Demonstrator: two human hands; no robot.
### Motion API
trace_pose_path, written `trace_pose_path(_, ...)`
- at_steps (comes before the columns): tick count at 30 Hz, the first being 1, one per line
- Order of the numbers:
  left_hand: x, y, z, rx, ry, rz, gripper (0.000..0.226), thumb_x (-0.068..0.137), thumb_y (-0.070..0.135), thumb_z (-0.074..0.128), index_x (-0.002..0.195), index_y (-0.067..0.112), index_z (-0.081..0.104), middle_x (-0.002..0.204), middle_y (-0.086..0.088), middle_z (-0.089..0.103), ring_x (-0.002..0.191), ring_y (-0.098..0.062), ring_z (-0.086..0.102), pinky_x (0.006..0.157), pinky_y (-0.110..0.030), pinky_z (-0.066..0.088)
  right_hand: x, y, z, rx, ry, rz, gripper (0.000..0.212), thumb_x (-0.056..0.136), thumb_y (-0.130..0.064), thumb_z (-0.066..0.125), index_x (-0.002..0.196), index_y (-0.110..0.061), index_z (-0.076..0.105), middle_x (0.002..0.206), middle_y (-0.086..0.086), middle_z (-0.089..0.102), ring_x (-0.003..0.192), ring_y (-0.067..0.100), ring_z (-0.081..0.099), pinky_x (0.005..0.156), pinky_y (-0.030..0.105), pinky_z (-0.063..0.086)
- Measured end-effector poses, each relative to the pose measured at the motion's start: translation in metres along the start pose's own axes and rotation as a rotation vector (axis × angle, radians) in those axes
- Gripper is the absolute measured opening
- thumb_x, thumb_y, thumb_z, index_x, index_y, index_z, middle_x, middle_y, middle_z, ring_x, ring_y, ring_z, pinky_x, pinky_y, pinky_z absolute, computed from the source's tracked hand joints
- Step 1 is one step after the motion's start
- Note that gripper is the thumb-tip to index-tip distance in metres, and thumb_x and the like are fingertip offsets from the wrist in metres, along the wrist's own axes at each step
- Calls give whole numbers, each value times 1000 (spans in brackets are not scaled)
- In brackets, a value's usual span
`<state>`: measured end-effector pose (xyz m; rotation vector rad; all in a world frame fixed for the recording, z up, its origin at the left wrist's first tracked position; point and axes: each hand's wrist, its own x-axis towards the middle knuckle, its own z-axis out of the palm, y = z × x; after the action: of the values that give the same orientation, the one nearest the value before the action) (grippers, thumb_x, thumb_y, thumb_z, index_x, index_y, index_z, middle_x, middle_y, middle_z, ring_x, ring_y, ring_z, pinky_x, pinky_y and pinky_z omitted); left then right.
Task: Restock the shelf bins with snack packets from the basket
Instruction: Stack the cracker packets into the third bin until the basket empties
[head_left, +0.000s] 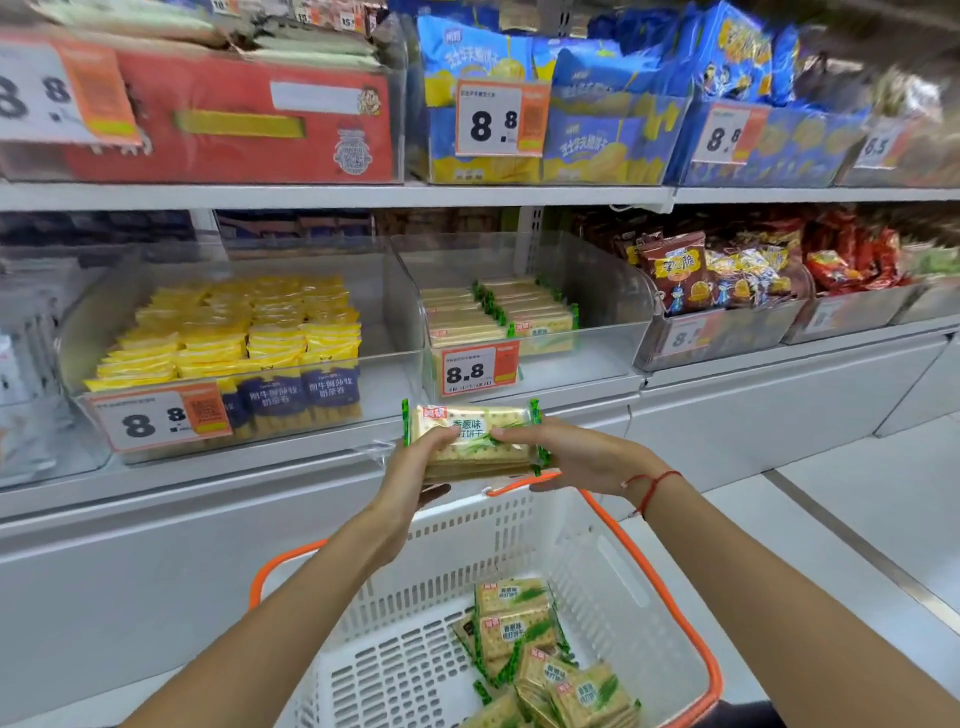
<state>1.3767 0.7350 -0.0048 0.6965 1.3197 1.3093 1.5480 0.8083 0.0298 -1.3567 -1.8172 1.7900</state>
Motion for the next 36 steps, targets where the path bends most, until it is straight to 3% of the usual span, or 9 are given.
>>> trace_pose_path(4,0,24,26,-30,-81,10,16,90,33,53,99,22,60,95,-3,65,89,-15,60,82,-34,49,-13,-5,-25,139,93,-135,35,87,-35,65,120,-29,54,127,-4,59,122,13,51,104,41,42)
trace_pose_path(7,10,48,44,79,-157,20,17,92,35,51,100,23,60,102,-3,66,95,-14,59,95,-38,48,-21,-14,-54,179,134,-178,48,85,-33,66,128,-23,48,128,-2,60,118,13,55,101,37,45)
trace_pose_path(10,22,79,56,400,-237,99,63,78,63,58,127,23,55,134,5,53,122,-12,48,108,-36,36,-25,-34,-88,158,174,-249,54,82,-28,67,132,-19,47,124,2,64,114,16,60,98,34,47)
trace_pose_path(13,42,115,69,527,-297,197,31,89,45,60,114,29,57,114,15,60,93,6,53,74,-11,41,-24,-60,-121,110,230,-317,61,73,-28,73,128,-15,50,117,5,67,105,15,65,94,32,51)
trace_pose_path(15,57,139,80,602,-295,267,22,88,33,64,110,29,61,104,16,63,88,6,56,67,-8,38,-20,-76,-140,28,285,-354,53,75,-22,75,123,-12,54,112,5,69,92,8,68,79,22,56)
trace_pose_path(18,85,160,91,734,-262,363,38,78,29,77,113,21,63,104,7,65,100,-10,61,78,-18,44,-6,-92,-167,-157,319,-373,52,73,-14,79,119,-10,56,108,3,69,95,13,67,79,20,55)
trace_pose_path(23,134,171,106,1163,-192,475,59,70,49,79,119,28,54,118,8,58,106,-14,55,89,-33,46,33,-112,-203,-695,453,-349,64,62,-29,88,113,-22,49,104,-1,60,95,18,59,81,35,53)
trace_pose_path(27,167,165,125,1358,-202,542,70,73,53,73,134,32,44,129,8,56,113,-16,55,91,-33,48,60,-123,-224,-999,367,-260,65,67,-33,84,120,-30,47,110,-1,57,101,21,52,82,32,43)
trace_pose_path(36,208,130,139,1689,-272,428,61,75,61,66,125,27,56,111,8,65,103,-16,60,86,-33,48,118,-101,-227,-1072,146,-29,61,73,-25,80,127,-26,52,117,-2,46,106,19,48,90,30,42)
